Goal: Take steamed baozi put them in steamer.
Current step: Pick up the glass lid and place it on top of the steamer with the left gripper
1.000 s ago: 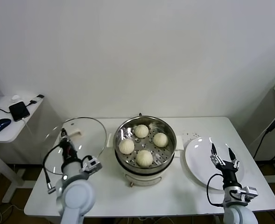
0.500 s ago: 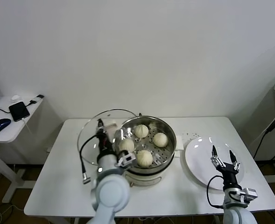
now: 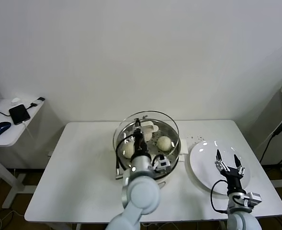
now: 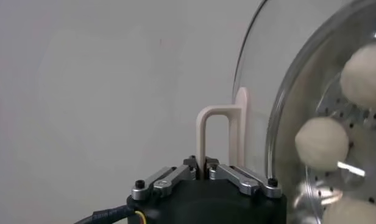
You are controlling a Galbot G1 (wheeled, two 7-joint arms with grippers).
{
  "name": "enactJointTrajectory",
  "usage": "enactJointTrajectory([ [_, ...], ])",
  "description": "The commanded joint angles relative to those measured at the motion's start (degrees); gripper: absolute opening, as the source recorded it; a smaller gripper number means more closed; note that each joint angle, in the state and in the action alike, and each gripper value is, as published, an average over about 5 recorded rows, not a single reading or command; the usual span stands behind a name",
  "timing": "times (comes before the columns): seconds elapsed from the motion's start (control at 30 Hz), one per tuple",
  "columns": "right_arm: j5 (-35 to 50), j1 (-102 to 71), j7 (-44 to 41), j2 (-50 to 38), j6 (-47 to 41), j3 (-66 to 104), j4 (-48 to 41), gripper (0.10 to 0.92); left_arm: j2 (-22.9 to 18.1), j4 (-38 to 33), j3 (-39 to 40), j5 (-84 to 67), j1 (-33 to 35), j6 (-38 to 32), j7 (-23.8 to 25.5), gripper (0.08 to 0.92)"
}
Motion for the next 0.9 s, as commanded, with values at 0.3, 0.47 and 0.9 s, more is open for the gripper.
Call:
enactJointTrajectory([
  [0.3, -0.01, 0.81, -0.01, 0.06, 0.16, -0.2, -0.88, 0.823, -2.83, 10.51, 2.69, 4.31, -3.06, 1.57, -3.21, 0.157],
  [0.47, 0.04, 1.07, -0.01, 0.08, 0.17, -0.26, -1.04, 0.823, -2.83, 11.25, 2.73, 5.32, -2.87, 1.28, -3.15, 0.157],
  [0.9, 0.11, 1.1, -0.03, 0.08, 0.43, -0.25, -1.42, 0.823, -2.83, 11.57, 2.51, 7.51, -1.83, 0.32, -3.63, 0.157],
])
